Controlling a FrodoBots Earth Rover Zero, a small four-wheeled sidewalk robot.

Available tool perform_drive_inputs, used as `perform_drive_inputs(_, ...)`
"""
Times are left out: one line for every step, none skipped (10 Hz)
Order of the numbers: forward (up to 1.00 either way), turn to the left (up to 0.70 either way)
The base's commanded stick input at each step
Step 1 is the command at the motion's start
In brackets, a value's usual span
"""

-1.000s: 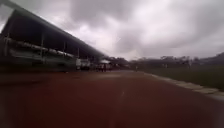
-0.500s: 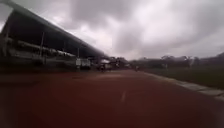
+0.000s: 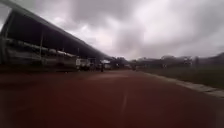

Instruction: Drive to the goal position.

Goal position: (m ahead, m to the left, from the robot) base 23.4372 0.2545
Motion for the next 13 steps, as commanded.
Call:
perform_drive_inputs(0.5,0.01)
perform_drive_inputs(0.5,0.01)
perform_drive_inputs(0.5,0.01)
perform_drive_inputs(0.5,0.01)
perform_drive_inputs(0.5,0.02)
perform_drive_inputs(0.5,0.02)
perform_drive_inputs(0.5,0.02)
perform_drive_inputs(0.5,0.02)
perform_drive_inputs(0.5,0.02)
perform_drive_inputs(0.5,0.02)
perform_drive_inputs(0.5,0.02)
perform_drive_inputs(0.5,0.02)
perform_drive_inputs(0.5,0.02)
